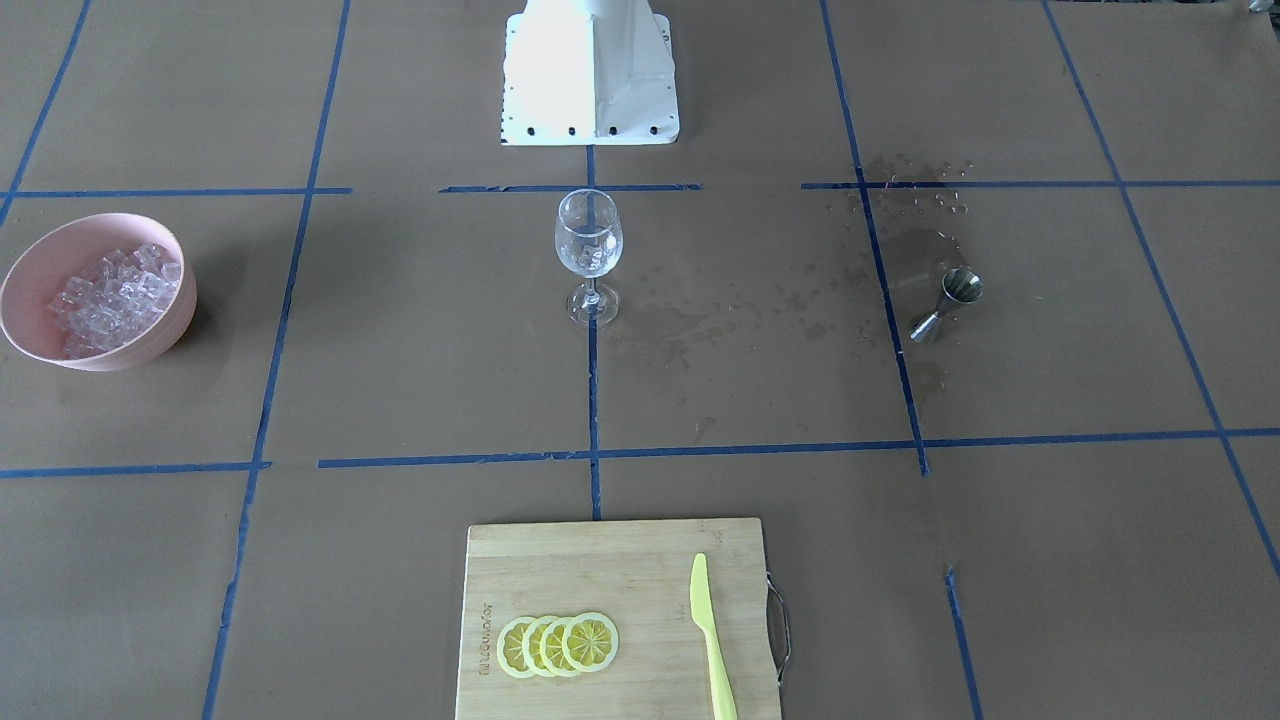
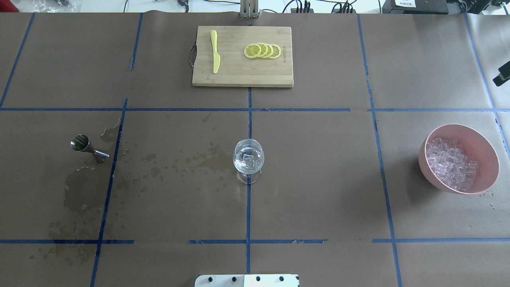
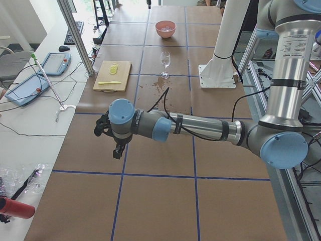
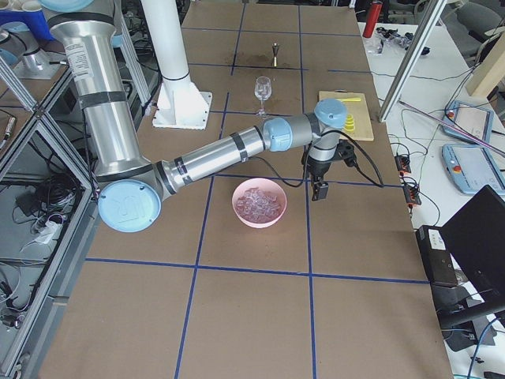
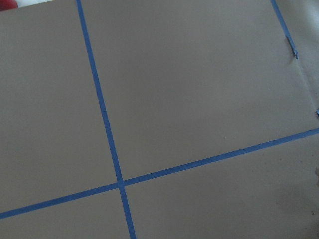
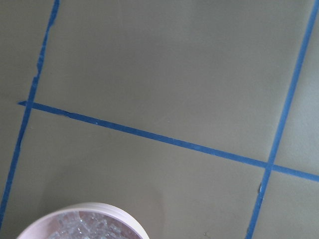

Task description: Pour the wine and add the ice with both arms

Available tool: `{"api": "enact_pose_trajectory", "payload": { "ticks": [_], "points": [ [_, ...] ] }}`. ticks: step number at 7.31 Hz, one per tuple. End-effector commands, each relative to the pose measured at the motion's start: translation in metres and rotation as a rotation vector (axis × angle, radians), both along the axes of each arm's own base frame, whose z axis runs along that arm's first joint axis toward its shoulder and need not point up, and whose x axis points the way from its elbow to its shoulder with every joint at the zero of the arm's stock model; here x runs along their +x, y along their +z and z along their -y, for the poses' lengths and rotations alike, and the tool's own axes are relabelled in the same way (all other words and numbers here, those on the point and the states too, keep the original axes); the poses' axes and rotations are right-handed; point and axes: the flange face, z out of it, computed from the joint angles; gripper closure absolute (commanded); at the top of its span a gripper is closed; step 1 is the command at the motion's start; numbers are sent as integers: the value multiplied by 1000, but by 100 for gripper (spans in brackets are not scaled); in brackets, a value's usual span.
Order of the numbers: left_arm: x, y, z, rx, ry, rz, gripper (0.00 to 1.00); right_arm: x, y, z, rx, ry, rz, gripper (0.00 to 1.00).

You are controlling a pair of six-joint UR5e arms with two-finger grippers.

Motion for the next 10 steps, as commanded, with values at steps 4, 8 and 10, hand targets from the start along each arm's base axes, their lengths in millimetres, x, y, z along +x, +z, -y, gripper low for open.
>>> {"api": "enact_pose_trajectory", "payload": {
  "ticks": [4,8,10],
  "points": [
    [-8,47,-20,-191,-115,72,0,30,68,-13,-130,42,12,0],
    [-4,61,-28,-235,-126,88,0,47,80,-26,-163,74,67,0],
    [-6,62,-27,-231,-136,133,0,60,90,-35,-176,95,69,0]
  ]
}}
